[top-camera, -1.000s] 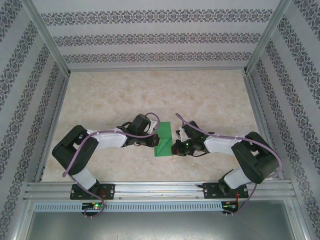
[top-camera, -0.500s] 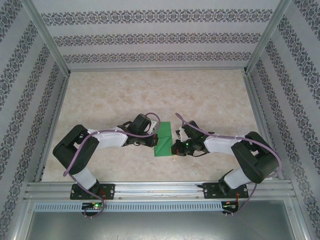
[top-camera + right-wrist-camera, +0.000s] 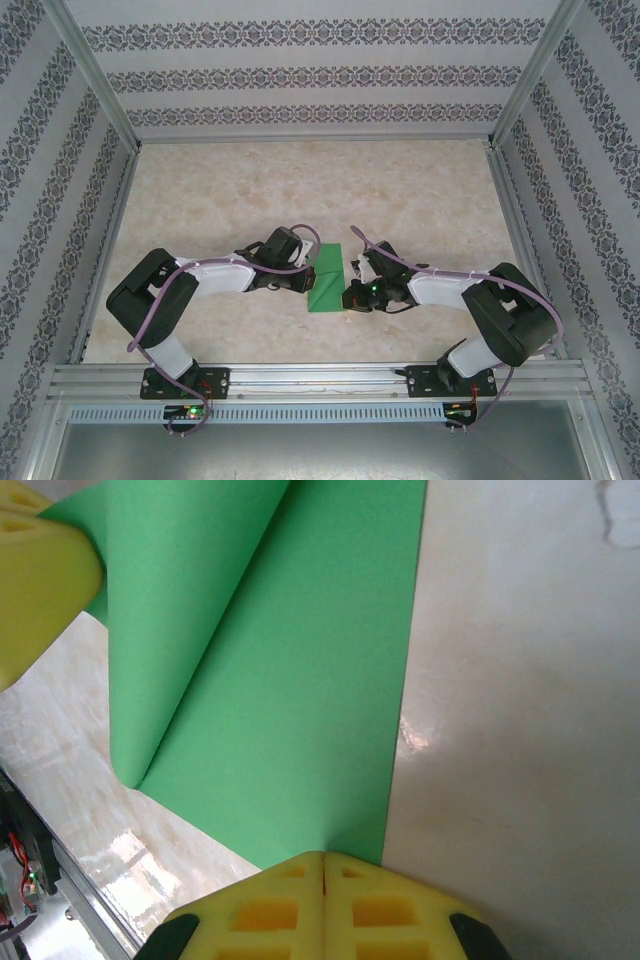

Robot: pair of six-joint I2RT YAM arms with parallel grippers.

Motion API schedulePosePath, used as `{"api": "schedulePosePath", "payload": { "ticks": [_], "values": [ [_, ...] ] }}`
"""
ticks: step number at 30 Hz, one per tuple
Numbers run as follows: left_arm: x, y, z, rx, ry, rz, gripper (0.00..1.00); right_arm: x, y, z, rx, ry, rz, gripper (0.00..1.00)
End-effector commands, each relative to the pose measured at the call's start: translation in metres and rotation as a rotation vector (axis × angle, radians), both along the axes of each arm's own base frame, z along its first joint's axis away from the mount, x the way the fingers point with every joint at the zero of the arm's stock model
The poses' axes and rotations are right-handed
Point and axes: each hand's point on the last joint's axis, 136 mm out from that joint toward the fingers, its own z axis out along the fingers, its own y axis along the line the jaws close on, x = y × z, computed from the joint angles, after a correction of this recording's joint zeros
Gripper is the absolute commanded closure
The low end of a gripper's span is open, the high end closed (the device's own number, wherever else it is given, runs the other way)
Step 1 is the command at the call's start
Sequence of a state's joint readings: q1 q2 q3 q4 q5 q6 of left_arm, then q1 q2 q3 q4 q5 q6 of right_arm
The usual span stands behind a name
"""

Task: Fold a paper plane with a square sheet of paper (fold left side to right side)
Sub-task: Fold the triangle a second time at the center of the table.

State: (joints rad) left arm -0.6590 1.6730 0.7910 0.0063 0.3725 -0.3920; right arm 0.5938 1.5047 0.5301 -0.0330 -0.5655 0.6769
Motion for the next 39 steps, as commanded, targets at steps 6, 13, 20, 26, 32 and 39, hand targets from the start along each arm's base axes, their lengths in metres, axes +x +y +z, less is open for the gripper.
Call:
{"api": "schedulePosePath", "payload": {
  "ticks": [6, 13, 20, 26, 32, 39],
  "values": [
    [0.007, 0.004, -0.004, 0.025, -0.005, 0.003, 1.00, -0.010, -0.010, -0.018, -0.076, 0.037, 0.007, 1.00],
    [0.007, 0.002, -0.010, 0.023, 0.007, -0.001, 1.00, -0.010, -0.010, -0.018, -0.076, 0.037, 0.009, 1.00],
    [0.001, 0.006, -0.022, 0.042, 0.038, 0.002, 1.00, -0.005, -0.003, -0.006, -0.031, 0.022, 0.014, 1.00],
    [-0.005, 0.010, -0.031, 0.054, 0.063, 0.009, 1.00, 0.007, 0.008, 0.030, 0.070, -0.038, 0.002, 0.97],
    [-0.006, 0.010, -0.033, 0.057, 0.067, 0.008, 1.00, 0.020, 0.026, 0.052, 0.171, -0.068, -0.027, 1.00],
    [-0.006, 0.010, -0.034, 0.066, 0.069, 0.008, 1.00, 0.046, 0.041, 0.053, 0.194, -0.103, -0.082, 1.00]
  ]
}}
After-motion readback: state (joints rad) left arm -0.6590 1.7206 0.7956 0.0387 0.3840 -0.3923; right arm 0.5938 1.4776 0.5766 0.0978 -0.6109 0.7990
